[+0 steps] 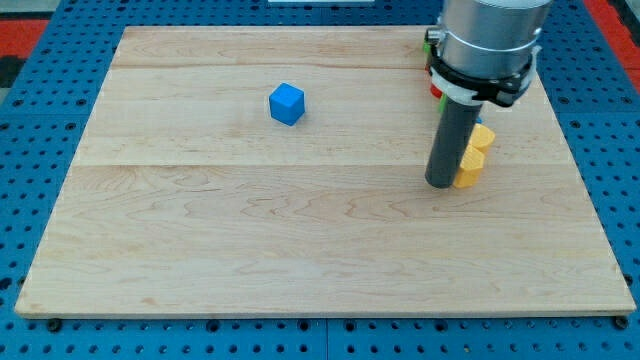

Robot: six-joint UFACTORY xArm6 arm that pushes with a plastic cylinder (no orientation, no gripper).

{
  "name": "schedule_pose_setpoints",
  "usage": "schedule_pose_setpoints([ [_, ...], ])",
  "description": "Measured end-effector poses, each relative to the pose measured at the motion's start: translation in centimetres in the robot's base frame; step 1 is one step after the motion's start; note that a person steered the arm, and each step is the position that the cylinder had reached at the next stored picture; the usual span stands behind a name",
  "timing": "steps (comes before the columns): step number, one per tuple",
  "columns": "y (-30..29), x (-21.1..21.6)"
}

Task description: Slightly move the yellow heart to the bottom of the blue triangle

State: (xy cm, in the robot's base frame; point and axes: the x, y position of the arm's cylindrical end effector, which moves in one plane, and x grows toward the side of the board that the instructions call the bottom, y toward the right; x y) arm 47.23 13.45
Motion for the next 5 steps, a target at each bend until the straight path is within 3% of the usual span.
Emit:
schedule_pose_setpoints([
  [2,0.9,1.1],
  [4,-1.4,6.6],
  [5,2.7,4.7],
])
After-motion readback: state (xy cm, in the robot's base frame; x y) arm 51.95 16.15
